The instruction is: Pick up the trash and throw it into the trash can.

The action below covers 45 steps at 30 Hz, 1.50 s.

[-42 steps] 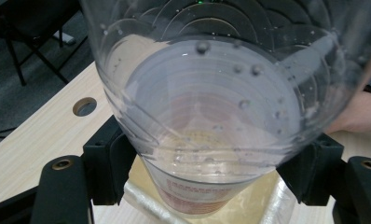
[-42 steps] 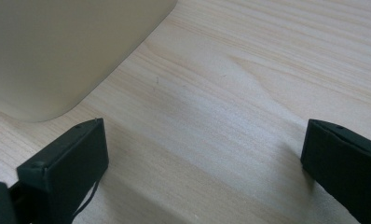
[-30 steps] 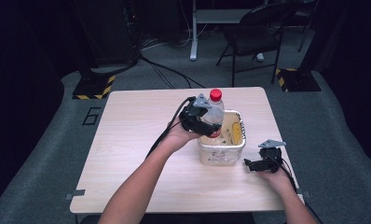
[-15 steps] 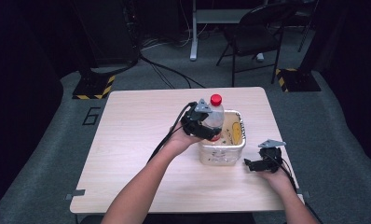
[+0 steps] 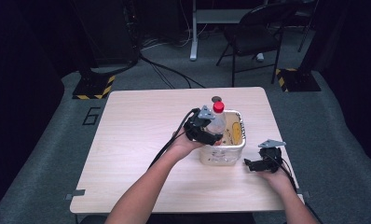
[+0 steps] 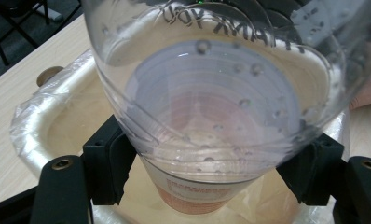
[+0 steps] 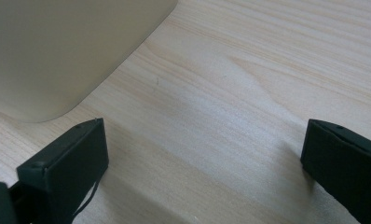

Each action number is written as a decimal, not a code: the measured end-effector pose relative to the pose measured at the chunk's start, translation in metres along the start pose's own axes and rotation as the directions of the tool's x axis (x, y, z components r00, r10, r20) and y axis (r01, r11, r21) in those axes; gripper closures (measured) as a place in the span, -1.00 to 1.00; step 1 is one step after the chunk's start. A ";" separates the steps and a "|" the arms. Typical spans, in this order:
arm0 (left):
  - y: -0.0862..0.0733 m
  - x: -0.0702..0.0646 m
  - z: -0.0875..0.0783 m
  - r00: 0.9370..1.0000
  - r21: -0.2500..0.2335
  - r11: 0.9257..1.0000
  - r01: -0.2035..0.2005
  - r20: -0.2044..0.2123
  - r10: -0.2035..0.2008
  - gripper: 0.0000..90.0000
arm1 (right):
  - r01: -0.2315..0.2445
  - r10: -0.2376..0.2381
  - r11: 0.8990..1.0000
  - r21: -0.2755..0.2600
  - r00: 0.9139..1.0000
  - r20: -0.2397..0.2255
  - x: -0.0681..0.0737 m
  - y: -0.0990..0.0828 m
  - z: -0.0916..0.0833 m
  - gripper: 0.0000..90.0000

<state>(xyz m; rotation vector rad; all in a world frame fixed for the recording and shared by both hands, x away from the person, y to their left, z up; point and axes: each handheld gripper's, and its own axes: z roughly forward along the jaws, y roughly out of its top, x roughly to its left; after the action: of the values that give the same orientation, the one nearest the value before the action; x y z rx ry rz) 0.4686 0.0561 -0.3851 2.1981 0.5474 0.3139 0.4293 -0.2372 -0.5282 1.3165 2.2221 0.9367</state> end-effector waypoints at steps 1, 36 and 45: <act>-0.001 0.000 0.001 1.000 0.000 1.000 0.005 0.001 -0.005 -0.40 | 0.000 0.000 1.000 0.000 1.000 0.000 0.000 0.000 0.000 -1.00; -0.017 0.006 -0.020 1.000 0.016 1.000 -0.010 -0.019 0.011 -0.57 | 0.000 0.000 1.000 0.000 1.000 -0.002 0.000 0.000 0.000 -1.00; -0.035 0.023 -0.057 0.997 -0.024 0.999 0.027 -0.071 -0.029 -0.55 | 0.000 0.000 1.000 0.000 1.000 -0.001 0.000 0.000 0.000 -1.00</act>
<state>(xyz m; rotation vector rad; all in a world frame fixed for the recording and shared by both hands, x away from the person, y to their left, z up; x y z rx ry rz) 0.4560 0.1248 -0.3755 2.1614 0.6099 0.3829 0.4294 -0.2373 -0.5283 1.3159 2.2231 0.9379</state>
